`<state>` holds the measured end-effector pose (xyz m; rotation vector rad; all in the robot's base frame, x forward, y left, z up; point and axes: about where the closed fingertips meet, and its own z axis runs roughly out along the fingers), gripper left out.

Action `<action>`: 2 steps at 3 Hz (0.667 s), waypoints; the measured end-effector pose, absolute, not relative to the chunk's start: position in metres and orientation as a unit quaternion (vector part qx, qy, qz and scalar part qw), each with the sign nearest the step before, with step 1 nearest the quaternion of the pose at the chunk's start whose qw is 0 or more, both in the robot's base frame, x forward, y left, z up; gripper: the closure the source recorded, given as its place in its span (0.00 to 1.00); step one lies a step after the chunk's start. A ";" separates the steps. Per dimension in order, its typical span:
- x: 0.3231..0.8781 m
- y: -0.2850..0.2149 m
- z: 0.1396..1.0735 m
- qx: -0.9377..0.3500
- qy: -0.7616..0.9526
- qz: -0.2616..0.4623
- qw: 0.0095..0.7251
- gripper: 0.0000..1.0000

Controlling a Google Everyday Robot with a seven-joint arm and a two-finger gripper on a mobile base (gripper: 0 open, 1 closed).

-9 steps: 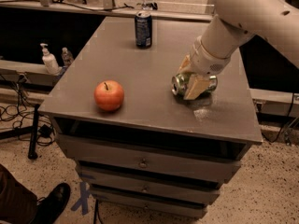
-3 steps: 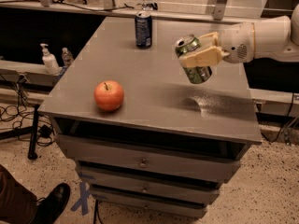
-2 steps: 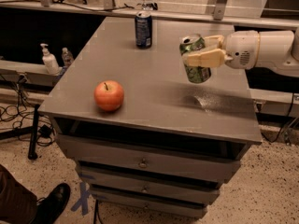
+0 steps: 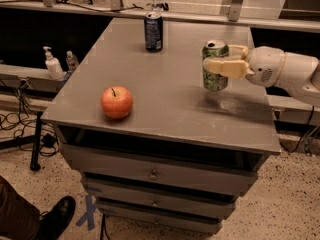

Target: Place green can upright

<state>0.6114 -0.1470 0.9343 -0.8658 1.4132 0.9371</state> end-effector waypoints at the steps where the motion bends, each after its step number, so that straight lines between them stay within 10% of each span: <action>1: 0.612 -0.157 0.925 -0.344 0.598 0.409 0.597 1.00; 2: 0.612 -0.164 0.918 -0.334 0.587 0.417 0.609 0.82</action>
Offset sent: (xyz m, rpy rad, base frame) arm -0.0009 -0.0316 -0.0247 0.1393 -0.0259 -0.0524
